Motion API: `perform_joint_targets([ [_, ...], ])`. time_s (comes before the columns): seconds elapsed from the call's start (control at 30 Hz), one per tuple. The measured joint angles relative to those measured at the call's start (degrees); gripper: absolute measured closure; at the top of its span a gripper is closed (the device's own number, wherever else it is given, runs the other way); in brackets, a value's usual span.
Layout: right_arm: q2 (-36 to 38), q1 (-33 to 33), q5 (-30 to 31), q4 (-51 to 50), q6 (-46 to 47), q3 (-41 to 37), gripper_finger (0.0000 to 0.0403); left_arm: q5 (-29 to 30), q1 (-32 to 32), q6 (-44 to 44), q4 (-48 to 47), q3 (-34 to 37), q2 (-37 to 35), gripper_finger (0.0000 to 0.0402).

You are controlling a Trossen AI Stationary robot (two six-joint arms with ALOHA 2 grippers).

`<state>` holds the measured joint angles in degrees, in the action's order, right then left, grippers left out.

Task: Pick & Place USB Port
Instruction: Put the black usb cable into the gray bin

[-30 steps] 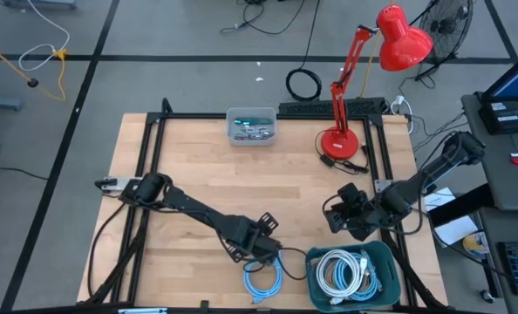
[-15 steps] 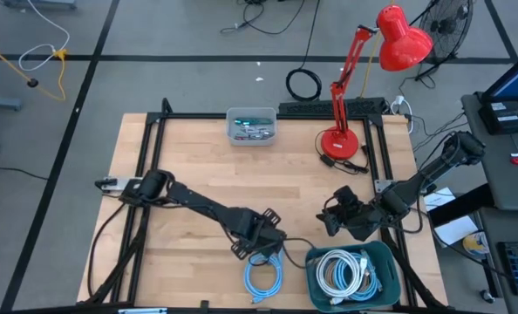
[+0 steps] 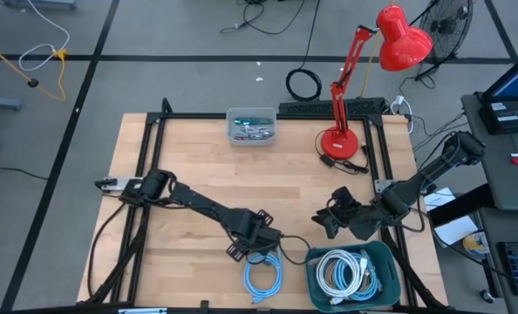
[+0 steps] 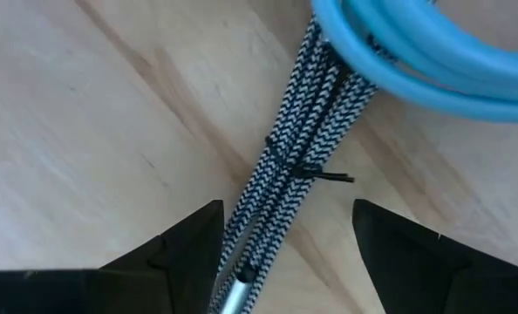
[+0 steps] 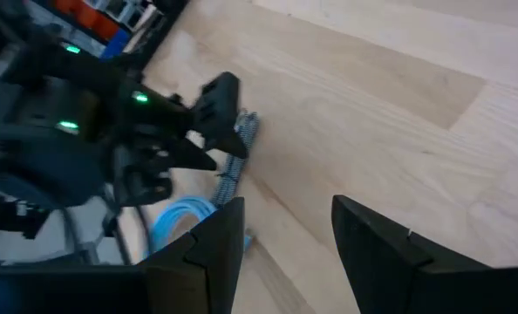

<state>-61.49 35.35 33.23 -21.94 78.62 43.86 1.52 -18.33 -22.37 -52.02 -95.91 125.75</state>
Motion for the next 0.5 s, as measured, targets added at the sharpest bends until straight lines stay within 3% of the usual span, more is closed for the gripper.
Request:
perform_joint_targets([
  [0.1,0.0,0.0,0.0,2.0,-1.4,0.0,0.0234,-0.2,0.0,1.4,1.2,1.5,-0.2,0.0156],
  [0.2,0.0,0.0,0.7,3.2,-2.2,0.0,0.0234,-0.5,0.1,2.6,2.7,2.8,-0.4,0.0190],
  [0.37,0.0,0.0,1.3,4.7,-2.9,0.0,0.0234,-1.3,0.5,5.2,2.8,3.0,-0.4,0.0293],
  [0.5,0.0,0.0,1.3,5.1,-2.9,0.0,0.0234,2.3,0.9,7.0,1.1,3.0,-0.4,0.0379],
])
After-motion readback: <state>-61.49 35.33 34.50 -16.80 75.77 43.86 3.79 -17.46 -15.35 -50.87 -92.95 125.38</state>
